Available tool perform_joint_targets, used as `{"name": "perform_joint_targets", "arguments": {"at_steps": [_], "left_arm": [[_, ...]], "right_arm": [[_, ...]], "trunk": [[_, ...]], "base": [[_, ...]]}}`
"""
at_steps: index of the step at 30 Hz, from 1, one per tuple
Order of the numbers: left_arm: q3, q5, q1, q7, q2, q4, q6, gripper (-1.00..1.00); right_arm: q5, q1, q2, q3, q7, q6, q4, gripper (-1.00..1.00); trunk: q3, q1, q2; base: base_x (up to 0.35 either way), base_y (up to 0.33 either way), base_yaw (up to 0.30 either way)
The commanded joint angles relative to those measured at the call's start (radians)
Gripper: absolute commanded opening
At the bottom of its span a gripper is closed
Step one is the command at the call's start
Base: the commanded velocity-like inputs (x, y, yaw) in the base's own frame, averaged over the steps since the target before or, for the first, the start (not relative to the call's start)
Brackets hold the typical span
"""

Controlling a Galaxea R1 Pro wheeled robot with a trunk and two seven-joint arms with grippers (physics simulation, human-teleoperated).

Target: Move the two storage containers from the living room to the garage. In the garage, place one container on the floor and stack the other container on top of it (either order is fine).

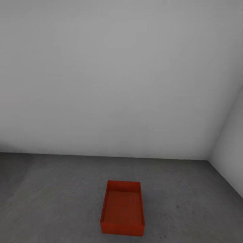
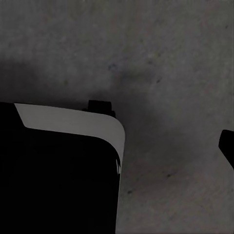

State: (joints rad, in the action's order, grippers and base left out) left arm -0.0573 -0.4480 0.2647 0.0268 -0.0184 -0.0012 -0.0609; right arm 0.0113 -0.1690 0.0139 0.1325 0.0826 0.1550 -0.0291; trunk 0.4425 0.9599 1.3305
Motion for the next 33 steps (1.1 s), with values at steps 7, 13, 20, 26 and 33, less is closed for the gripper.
{"name": "perform_joint_targets", "arguments": {"at_steps": [7,13,20,26,33], "left_arm": [[-0.007,-0.006,0.001,0.002,-0.008,0.0,-0.005,1.0],[-0.007,-0.006,0.001,0.002,-0.012,0.0,-0.004,1.0],[-0.007,-0.003,0.001,0.002,-0.01,0.0,-0.004,1.0],[-0.007,-0.007,0.001,0.002,-0.007,0.0,0.007,1.0],[-0.007,-0.008,0.001,0.002,-0.008,0.0,0.029,1.0]], "right_arm": [[0.002,-0.001,0.0,0.007,0.003,0.005,-0.003,1.0],[0.002,-0.001,-0.001,0.007,0.003,0.005,-0.003,1.0],[0.002,-0.001,-0.001,0.007,0.002,0.005,-0.003,1.0],[0.004,-0.001,-0.001,0.007,0.002,0.001,-0.003,1.0],[-0.002,-0.001,0.001,0.007,0.002,-0.007,-0.003,1.0]], "trunk": [[-0.009,0.0,0.001],[-0.017,0.0,0.001],[-0.027,0.0,0.001],[-0.035,0.0,0.001],[-0.037,0.0,0.001]], "base": [[0.0,0.0,0.0],[0.0,0.0,0.0],[0.0,0.0,0.0],[0.0,0.0,-0.001],[0.0,0.0,-0.006]]}}
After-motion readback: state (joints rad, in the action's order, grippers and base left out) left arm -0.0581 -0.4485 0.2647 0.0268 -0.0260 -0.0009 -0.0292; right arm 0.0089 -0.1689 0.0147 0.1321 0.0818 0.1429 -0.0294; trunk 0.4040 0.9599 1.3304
